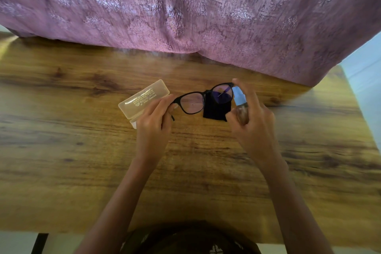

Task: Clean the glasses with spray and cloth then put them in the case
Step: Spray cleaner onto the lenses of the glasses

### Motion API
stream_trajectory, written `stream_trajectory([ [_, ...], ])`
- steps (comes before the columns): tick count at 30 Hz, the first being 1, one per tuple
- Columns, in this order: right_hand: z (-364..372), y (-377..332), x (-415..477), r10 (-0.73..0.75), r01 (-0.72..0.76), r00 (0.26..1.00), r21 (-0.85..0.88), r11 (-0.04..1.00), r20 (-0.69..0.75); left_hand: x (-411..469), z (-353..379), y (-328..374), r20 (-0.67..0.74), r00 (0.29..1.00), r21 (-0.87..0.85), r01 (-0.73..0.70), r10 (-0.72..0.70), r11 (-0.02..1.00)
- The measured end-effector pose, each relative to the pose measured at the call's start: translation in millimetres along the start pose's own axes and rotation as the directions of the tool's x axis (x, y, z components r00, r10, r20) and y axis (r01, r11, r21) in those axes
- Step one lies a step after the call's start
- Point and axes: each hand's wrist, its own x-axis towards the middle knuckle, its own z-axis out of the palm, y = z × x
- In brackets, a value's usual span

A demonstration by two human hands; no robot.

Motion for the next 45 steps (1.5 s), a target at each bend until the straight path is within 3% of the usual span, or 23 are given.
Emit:
stream_trajectory([
  [8,-4,-7,1,-0.016,0.021,0.999,-0.123,0.992,0.045,-3,2,-2,0.021,1.000,0.008,0.022,-0.022,1.000],
  [19,6,-12,0,-0.048,0.040,0.995,-0.091,0.995,-0.092,-3,1,-1,0.014,0.999,-0.006,0.041,-0.041,0.999],
  [27,12,-9,1,-0.030,0.026,0.998,-0.073,0.997,-0.052,-3,0,1,0.015,1.000,-0.008,0.025,-0.025,1.000],
  [34,16,-8,-2,-0.029,0.025,0.987,-0.024,0.999,-0.157,-2,0,1,0.009,1.000,-0.016,0.025,-0.025,1.000],
  [41,15,-5,2,-0.017,0.016,0.998,-0.016,1.000,-0.056,-2,0,2,0.015,1.000,-0.021,0.023,-0.023,1.000],
  [45,20,-8,-2,-0.033,0.034,0.984,0.004,0.999,-0.175,-2,-1,2,0.012,1.000,-0.011,0.025,-0.025,1.000],
])
